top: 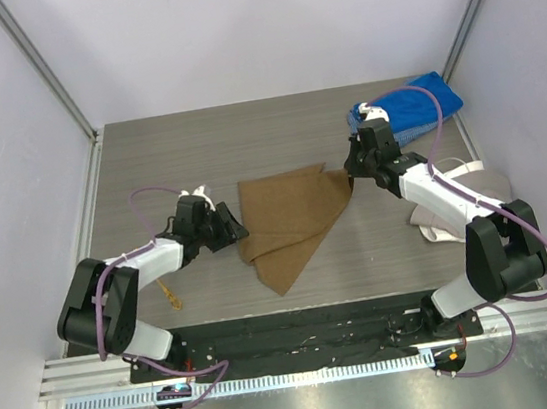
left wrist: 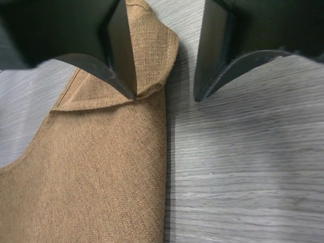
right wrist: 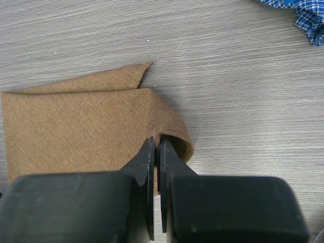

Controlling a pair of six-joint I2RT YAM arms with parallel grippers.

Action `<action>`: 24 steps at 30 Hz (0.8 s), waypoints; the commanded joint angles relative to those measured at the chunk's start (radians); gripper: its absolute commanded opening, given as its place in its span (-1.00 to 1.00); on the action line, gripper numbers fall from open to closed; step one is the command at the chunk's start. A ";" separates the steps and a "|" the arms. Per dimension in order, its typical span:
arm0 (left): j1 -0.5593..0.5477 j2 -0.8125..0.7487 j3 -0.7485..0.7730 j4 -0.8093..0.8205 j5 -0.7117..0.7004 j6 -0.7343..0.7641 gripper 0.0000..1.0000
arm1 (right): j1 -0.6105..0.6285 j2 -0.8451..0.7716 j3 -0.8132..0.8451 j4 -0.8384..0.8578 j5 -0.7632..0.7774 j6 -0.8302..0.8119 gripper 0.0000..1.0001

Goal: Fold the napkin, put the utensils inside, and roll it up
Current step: Flatten the napkin out

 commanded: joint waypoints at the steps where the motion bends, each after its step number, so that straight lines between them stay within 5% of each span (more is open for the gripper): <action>1: -0.012 0.018 0.039 0.076 0.009 0.003 -0.07 | -0.005 -0.016 0.006 0.041 -0.004 0.008 -0.98; 15: -0.020 -0.012 0.025 0.064 0.023 -0.009 -1.00 | -0.014 -0.027 0.012 0.031 -0.001 0.008 -0.99; 24: -0.019 -0.288 0.175 -0.121 -0.221 0.084 -1.00 | -0.014 -0.114 0.119 -0.063 0.067 -0.064 -0.98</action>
